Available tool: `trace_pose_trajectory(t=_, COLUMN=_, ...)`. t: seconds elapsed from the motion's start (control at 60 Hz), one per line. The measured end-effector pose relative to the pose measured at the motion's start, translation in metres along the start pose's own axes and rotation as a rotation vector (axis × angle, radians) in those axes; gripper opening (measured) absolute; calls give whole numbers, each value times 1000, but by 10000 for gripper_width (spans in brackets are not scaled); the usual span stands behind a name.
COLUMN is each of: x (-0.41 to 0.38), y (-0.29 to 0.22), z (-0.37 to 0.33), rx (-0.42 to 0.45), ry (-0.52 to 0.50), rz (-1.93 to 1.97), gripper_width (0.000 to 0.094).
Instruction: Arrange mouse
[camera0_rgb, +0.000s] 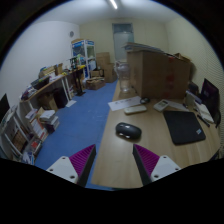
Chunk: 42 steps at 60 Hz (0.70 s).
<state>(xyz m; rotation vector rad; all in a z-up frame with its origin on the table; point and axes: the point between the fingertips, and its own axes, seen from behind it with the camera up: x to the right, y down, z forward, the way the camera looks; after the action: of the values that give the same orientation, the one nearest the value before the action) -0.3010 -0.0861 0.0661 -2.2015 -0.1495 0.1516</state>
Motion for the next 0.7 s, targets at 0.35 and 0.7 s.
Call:
trace_pose_trajectory(t=0.35, x=79, y=1, z=103, rx=5, ry=-43, rz=-120, gripper_width=761)
trace_pose_trajectory(t=0.7, x=71, y=-26, z=162, rx=20, ry=-27, rz=-87, gripper_width=763)
